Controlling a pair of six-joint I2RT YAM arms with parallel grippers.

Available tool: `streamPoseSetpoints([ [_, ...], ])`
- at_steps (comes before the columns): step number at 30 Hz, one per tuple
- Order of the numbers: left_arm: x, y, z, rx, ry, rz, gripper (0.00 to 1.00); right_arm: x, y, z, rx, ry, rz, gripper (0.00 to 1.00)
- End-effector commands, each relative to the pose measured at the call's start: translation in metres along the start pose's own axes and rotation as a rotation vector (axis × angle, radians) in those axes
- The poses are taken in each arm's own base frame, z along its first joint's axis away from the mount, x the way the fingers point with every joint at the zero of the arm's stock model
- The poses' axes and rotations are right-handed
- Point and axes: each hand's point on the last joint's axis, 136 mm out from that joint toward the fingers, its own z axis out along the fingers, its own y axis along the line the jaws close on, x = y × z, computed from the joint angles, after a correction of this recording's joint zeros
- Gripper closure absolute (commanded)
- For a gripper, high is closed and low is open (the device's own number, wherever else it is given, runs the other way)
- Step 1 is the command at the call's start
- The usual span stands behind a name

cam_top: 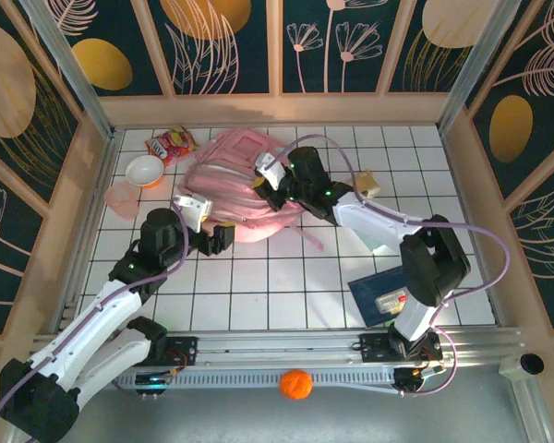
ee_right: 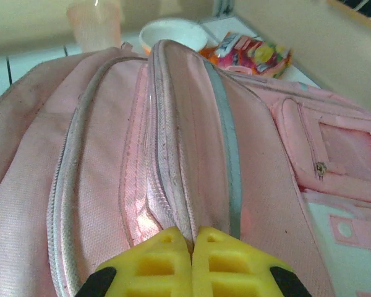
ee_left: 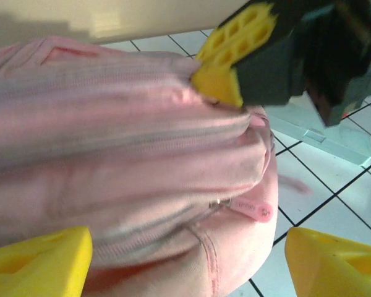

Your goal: Pack the student bag

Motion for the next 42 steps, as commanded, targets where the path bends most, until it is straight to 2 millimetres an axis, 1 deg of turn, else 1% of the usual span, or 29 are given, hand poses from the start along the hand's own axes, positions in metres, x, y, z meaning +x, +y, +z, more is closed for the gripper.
streamPoseSetpoints([
  [1,0.016,-0.005,-0.004,0.027,0.076,-0.098,0.21,-0.068,-0.019,-0.028,0.096,-0.216,0.221,1.00],
  [3,0.018,-0.008,-0.004,0.038,0.078,-0.128,0.21,-0.068,-0.021,-0.026,0.108,-0.204,0.299,1.00],
  [5,0.013,-0.010,-0.005,0.031,0.062,-0.128,0.23,-0.066,-0.019,-0.020,0.113,-0.186,0.352,1.00],
  [9,-0.001,-0.015,-0.007,-0.013,0.048,-0.022,0.23,-0.056,-0.018,-0.011,0.118,-0.165,0.396,1.00],
  [11,0.006,-0.017,-0.004,-0.046,0.092,0.064,0.23,-0.057,-0.019,-0.009,0.119,-0.166,0.420,1.00],
  [12,0.013,-0.017,-0.001,-0.069,0.123,0.104,0.23,-0.059,-0.020,-0.010,0.126,-0.173,0.435,1.00],
  [15,0.026,-0.011,0.007,-0.133,0.179,0.137,0.23,-0.064,-0.023,-0.009,0.129,-0.181,0.484,1.00],
  [17,0.028,-0.005,0.011,-0.177,0.182,0.119,0.24,-0.068,-0.022,-0.009,0.119,-0.190,0.498,1.00],
  [19,0.029,0.008,0.012,-0.260,0.167,0.082,0.25,-0.070,-0.021,-0.007,0.114,-0.193,0.504,1.00],
  [22,0.032,0.021,0.012,-0.335,0.147,0.041,0.25,-0.073,-0.021,-0.006,0.106,-0.197,0.504,1.00],
  [26,0.030,0.025,0.018,-0.350,0.092,0.020,0.28,-0.078,-0.017,-0.007,0.078,-0.207,0.502,1.00],
  [30,0.028,0.020,0.036,-0.321,0.068,0.010,0.29,-0.080,-0.011,-0.006,0.044,-0.207,0.498,1.00],
  [31,0.030,0.021,0.041,-0.327,0.074,0.012,0.29,-0.080,-0.010,-0.007,0.036,-0.206,0.496,1.00],
  [33,0.032,0.029,0.047,-0.372,0.077,0.020,0.31,-0.082,-0.007,-0.008,0.021,-0.204,0.492,1.00],
  [36,0.028,0.038,0.049,-0.425,0.047,0.025,0.40,-0.083,-0.001,-0.010,-0.008,-0.199,0.476,1.00],
  [38,0.027,0.040,0.048,-0.427,0.027,0.046,0.48,-0.084,0.003,-0.011,-0.028,-0.195,0.452,1.00],
  [39,0.028,0.038,0.048,-0.407,0.026,0.069,0.55,-0.084,0.004,-0.011,-0.037,-0.190,0.437,1.00],
  [40,0.029,0.036,0.048,-0.381,0.035,0.103,0.67,-0.083,0.006,-0.011,-0.050,-0.180,0.423,1.00],
  [42,0.029,0.034,0.047,-0.325,0.057,0.152,0.83,-0.079,0.009,-0.011,-0.072,-0.163,0.403,1.00],
])
